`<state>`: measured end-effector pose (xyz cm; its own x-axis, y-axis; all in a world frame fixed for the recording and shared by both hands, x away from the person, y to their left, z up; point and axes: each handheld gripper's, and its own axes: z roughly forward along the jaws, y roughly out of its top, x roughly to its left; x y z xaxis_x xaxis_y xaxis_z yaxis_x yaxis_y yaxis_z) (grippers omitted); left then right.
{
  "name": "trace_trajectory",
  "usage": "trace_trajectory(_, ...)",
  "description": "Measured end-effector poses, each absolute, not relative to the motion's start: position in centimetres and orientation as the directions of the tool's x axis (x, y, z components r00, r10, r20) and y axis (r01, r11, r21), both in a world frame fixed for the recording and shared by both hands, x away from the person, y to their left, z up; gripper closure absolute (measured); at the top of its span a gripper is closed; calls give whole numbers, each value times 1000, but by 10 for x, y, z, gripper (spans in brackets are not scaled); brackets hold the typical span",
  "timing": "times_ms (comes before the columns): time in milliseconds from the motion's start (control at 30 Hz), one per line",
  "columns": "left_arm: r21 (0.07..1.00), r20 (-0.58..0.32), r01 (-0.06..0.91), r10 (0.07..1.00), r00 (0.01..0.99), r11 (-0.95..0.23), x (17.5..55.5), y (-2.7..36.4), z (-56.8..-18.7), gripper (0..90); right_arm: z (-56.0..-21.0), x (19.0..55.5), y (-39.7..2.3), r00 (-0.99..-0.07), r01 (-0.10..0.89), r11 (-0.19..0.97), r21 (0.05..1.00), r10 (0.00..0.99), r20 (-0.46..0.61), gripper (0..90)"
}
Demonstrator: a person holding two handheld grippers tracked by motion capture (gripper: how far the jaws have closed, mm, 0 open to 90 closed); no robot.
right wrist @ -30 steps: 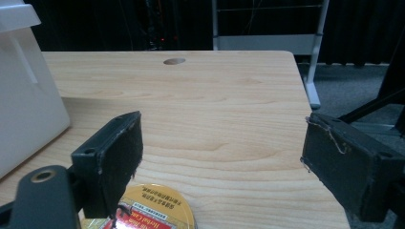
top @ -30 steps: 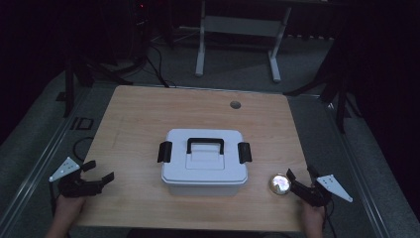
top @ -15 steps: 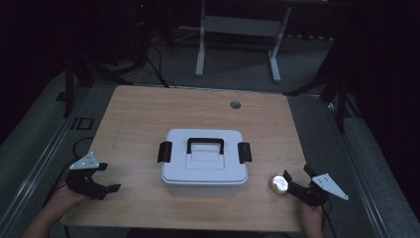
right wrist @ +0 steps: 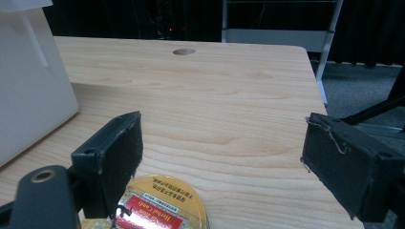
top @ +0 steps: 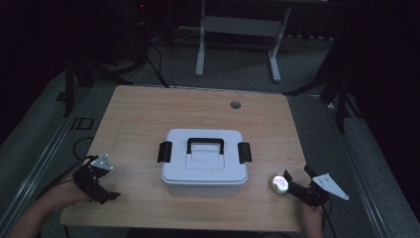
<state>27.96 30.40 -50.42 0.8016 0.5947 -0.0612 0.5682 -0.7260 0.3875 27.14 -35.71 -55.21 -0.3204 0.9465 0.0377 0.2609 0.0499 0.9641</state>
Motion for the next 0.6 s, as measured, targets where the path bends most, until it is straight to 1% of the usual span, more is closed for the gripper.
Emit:
trace_trajectory(200, 257, -57, 563, 570, 820, -785, 281, 297, -505, 8, -552, 271, -357, -319, 262, 54, 964, 947, 34, 134)
trace_trajectory(367, 201, -26, 559, 566, 824, -805, 282, 295, -502, 8, -552, 271, -357, -320, 261, 54, 964, 947, 33, 134)
trace_trajectory(600, 91, -24, 552, 552, 833, -829, 286, 291, -498, 8, -552, 271, -357, -320, 261, 54, 964, 947, 34, 134)
